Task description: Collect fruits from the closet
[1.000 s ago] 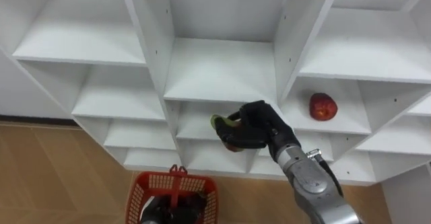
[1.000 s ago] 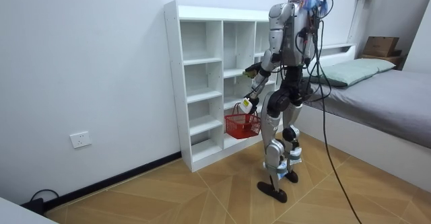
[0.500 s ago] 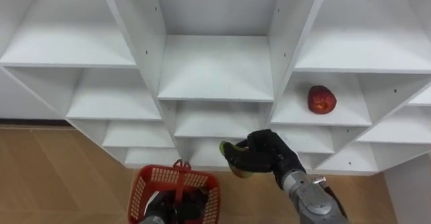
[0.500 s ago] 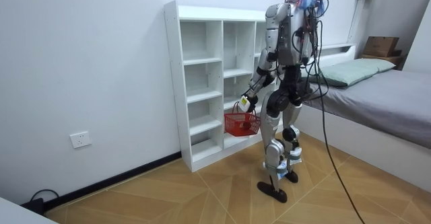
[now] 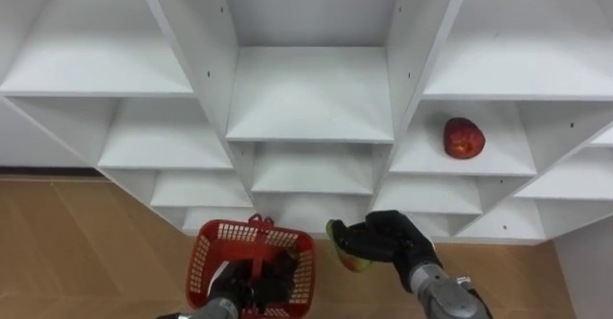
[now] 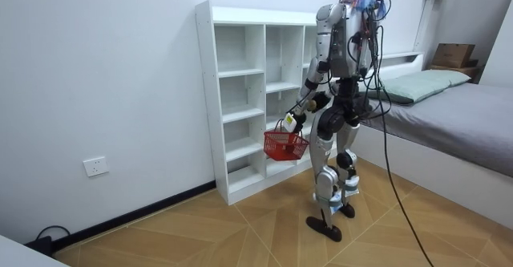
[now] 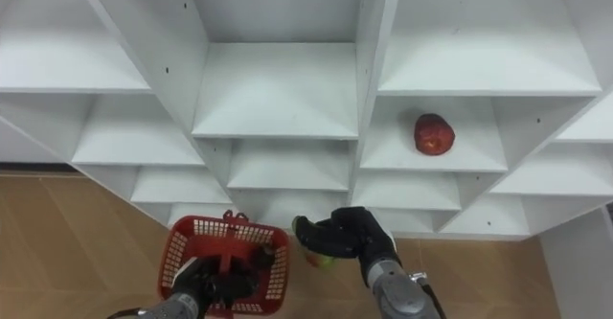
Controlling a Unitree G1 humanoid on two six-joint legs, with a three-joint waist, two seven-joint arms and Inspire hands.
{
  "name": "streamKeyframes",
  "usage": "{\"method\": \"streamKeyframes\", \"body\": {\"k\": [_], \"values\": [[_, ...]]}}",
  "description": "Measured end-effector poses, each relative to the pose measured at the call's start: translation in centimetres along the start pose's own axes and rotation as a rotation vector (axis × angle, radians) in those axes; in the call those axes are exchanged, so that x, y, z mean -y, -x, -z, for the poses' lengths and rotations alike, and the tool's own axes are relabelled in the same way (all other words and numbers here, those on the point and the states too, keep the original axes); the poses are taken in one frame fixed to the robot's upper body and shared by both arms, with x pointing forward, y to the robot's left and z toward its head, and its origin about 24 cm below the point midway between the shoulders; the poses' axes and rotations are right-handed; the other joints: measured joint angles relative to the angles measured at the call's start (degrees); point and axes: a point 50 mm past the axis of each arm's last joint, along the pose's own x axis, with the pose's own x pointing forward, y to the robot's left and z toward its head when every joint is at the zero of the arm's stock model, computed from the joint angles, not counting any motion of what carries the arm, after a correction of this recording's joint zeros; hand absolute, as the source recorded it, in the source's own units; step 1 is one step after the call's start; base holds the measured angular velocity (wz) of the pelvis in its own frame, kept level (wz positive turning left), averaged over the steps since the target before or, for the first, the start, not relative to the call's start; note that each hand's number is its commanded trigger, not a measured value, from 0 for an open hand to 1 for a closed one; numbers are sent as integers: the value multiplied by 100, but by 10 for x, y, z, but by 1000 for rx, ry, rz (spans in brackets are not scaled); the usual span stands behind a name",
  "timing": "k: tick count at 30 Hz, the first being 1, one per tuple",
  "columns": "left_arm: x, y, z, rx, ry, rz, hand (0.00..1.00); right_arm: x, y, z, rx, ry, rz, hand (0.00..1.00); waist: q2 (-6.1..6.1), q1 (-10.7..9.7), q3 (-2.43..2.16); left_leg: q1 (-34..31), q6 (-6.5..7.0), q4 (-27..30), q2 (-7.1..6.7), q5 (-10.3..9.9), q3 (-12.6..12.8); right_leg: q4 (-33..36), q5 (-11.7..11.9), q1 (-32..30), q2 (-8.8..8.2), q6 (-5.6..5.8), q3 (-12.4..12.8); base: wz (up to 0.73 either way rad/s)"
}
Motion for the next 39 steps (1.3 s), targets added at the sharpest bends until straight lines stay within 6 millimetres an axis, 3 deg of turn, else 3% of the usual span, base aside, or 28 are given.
{"method": "streamKeyframes", "body": {"k": [5,15,21,29,39], "values": [[2,0,0,-3,-3,28,100,0,-5,5,-43,-50,4,100,116,20,-22,-10,1,10,-3,1,-7,-8,8,-5,-3,3,1,0],[6,0,1,-4,-17,46,100,-5,-9,8,-78,-104,-5,100,97,13,-10,-14,1,40,-10,1,-11,-13,7,-5,-8,4,32,0],[13,1,3,-11,-50,75,100,-12,-17,-2,-70,-142,-21,100,23,15,39,-15,1,41,-15,1,-16,10,6,-37,-4,4,70,-2],[21,2,6,-40,-85,107,100,-13,-17,6,-131,-151,-24,100,30,6,40,-84,1,71,-14,1,-20,-9,7,-67,-15,5,53,0],[30,2,-5,-2,-101,163,100,-17,-18,9,-153,-153,-69,100,37,0,38,-111,1,87,-13,1,-22,-9,7,-65,-27,5,-1,2]]}}
